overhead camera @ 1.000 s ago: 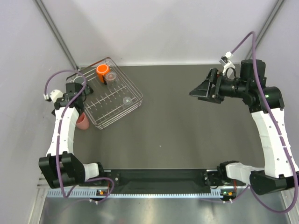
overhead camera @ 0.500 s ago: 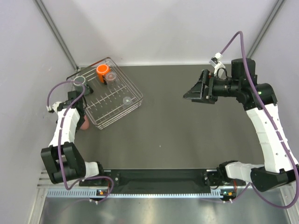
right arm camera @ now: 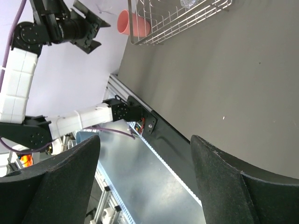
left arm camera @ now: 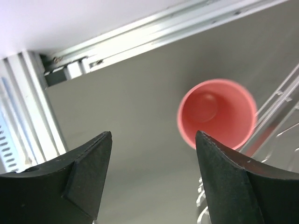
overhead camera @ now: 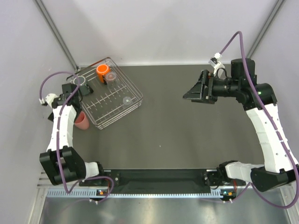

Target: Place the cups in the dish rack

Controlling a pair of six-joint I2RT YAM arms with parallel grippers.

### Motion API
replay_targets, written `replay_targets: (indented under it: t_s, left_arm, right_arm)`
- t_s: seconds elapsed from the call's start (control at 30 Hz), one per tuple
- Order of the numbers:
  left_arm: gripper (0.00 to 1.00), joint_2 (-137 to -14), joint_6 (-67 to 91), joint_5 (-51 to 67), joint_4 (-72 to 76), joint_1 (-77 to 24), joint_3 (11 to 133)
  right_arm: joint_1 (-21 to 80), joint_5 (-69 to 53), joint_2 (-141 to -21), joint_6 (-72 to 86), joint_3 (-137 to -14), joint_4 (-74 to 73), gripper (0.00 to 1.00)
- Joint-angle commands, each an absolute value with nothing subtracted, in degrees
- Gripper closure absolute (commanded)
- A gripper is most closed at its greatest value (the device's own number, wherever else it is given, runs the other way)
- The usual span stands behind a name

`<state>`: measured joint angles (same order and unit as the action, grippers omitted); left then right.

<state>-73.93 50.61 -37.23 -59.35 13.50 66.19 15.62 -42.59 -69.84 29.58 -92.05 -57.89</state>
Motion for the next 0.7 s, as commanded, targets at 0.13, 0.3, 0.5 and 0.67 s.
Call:
replay_targets:
  t_s: [0.13,0.3,0.5,0.67]
  left_arm:
    - [0.23,-80.24,50.36,-35.87,-55.63,14.59,69.35]
    - [0.25,-83.32,52.38,-34.81,-53.0,15.03,66.27]
    - [0.37,-84.2,53.79,-37.26,-51.24,15.99,63.2]
    - [0.55,-83.67,53.7,-36.83,-51.07,16.96,62.23]
  right_arm:
    - [16.35,-42.54,-69.52,28.04,-95.71,-56.87,0.22]
    - [16.17,-42.28,-70.31,27.86,-97.12,-57.04,0.22]
    - [16.08,-42.28,-70.84,27.86,-97.21,-56.95,0.22]
    - [16.08,-42.28,-71.19,27.86,-97.47,-56.95,0.22]
